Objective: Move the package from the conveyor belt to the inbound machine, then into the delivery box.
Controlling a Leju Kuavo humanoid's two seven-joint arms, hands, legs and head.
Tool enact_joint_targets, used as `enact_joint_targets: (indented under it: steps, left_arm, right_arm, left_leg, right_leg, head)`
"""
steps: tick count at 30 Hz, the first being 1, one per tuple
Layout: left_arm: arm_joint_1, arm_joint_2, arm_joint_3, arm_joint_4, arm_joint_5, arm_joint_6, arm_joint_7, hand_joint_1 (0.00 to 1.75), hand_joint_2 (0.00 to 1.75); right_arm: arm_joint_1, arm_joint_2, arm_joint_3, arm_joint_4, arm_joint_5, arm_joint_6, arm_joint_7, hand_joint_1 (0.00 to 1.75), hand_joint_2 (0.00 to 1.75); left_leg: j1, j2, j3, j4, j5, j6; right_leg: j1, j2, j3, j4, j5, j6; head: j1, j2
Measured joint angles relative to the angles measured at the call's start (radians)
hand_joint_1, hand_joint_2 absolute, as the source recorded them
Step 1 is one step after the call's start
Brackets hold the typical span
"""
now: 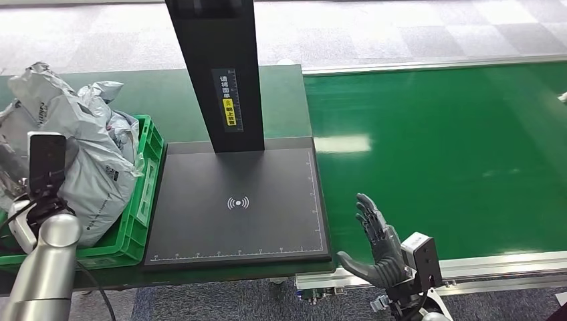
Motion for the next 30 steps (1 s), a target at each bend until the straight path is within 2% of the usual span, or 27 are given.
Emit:
enact_joint_targets:
  steps: [4, 7, 13, 16, 18, 20, 22, 23, 26, 27, 30]
  left_arm:
    - [0.032, -0.004, 0.021, -0.098, 0.025, 0.061, -0.08, 0.0, 1.75]
    - [0.074, -0.035, 0.075, -0.214, 0.029, 0.069, -0.178, 0.0, 1.75]
    - [0.184, -0.171, 0.192, -0.486, 0.104, 0.069, -0.467, 0.0, 1.75]
    - [0.255, -0.249, 0.199, -0.614, 0.099, 0.069, -0.548, 0.0, 1.75]
    - [0.295, -0.284, 0.186, -0.668, 0.093, 0.062, -0.521, 0.0, 1.75]
    - [0.333, -0.289, 0.131, -0.69, 0.105, 0.033, -0.421, 0.0, 1.75]
    - [0.366, -0.272, 0.026, -0.696, 0.144, -0.041, -0.286, 0.0, 1.75]
    - [0.378, -0.26, -0.038, -0.695, 0.188, -0.108, -0.227, 0.0, 1.31]
    - [0.417, -0.236, -0.224, -0.674, 0.386, -0.389, -0.11, 0.0, 1.31]
    - [0.431, -0.235, -0.276, -0.656, 0.448, -0.461, -0.093, 0.0, 1.75]
    - [0.461, -0.242, -0.371, -0.601, 0.586, -0.567, -0.072, 0.0, 1.75]
  right_arm:
    - [0.019, -0.001, 0.004, -0.018, 0.002, -0.013, -0.002, 0.0, 1.75]
    - [0.03, 0.0, 0.009, -0.031, 0.011, -0.02, -0.002, 0.0, 1.75]
    - [0.035, 0.007, 0.014, -0.047, 0.026, -0.025, -0.002, 0.0, 1.75]
    - [0.037, 0.014, 0.014, -0.053, 0.033, -0.029, -0.002, 0.0, 1.75]
    - [0.041, 0.021, 0.015, -0.059, 0.039, -0.036, -0.002, 0.0, 1.75]
    - [0.053, 0.028, 0.014, -0.071, 0.046, -0.044, -0.002, 0.0, 1.75]
    - [0.065, 0.032, 0.013, -0.084, 0.051, -0.042, -0.003, 0.0, 1.75]
    - [0.067, 0.033, 0.012, -0.088, 0.052, -0.037, -0.003, 0.0, 1.75]
    - [0.057, 0.034, 0.01, -0.087, 0.054, -0.014, -0.001, 0.0, 1.75]
    - [0.048, 0.035, 0.011, -0.083, 0.056, -0.012, 0.0, 0.0, 1.75]
    - [0.02, 0.046, 0.015, -0.069, 0.067, -0.027, 0.005, 0.0, 1.75]
  left_leg:
    - [0.0, 0.0, 0.0, 0.0, 0.0, 0.0]
    - [0.0, 0.001, 0.0, 0.0, 0.0, 0.0]
    - [0.0, 0.001, 0.0, 0.0, -0.001, 0.0]
    - [-0.001, 0.001, 0.0, 0.0, -0.001, 0.0]
    - [-0.001, 0.001, 0.001, 0.0, -0.001, 0.0]
    - [-0.001, 0.001, 0.002, 0.0, -0.002, 0.0]
    - [0.0, 0.0, 0.002, 0.0, -0.002, 0.0]
    - [0.0, 0.0, 0.002, 0.0, -0.001, 0.0]
    - [0.0, 0.001, 0.001, 0.0, -0.001, 0.0]
    - [0.0, 0.002, 0.002, 0.0, -0.001, 0.0]
    - [-0.001, 0.004, 0.002, 0.0, -0.001, 0.0]
  right_leg:
    - [0.0, 0.0, 0.0, 0.0, 0.0, 0.0]
    - [0.0, 0.001, 0.0, 0.0, 0.0, 0.0]
    - [0.0, 0.001, 0.0, 0.0, 0.0, 0.0]
    - [-0.001, 0.001, 0.0, -0.001, 0.0, 0.001]
    - [-0.001, 0.001, 0.0, -0.001, 0.0, 0.001]
    - [0.0, 0.0, 0.0, -0.001, -0.001, 0.0]
    - [0.0, -0.001, 0.0, -0.001, -0.001, 0.0]
    - [0.0, -0.001, 0.0, -0.001, -0.001, 0.0]
    - [0.0, 0.001, 0.001, -0.001, -0.001, 0.0]
    - [0.0, 0.002, 0.001, -0.001, 0.0, 0.0]
    - [-0.001, 0.004, 0.001, -0.001, 0.0, 0.0]
  head:
    - [0.0, 0.0]
    - [0.0, 0.0]
    - [0.0, 0.0]
    - [0.0, 0.0]
    - [0.0, 0.0]
    - [0.0, 0.0]
    - [0.0, 0.0]
    - [0.0, 0.0]
    - [0.0, 0.0]
    - [0.0, 0.0]
    - [0.0, 0.0]
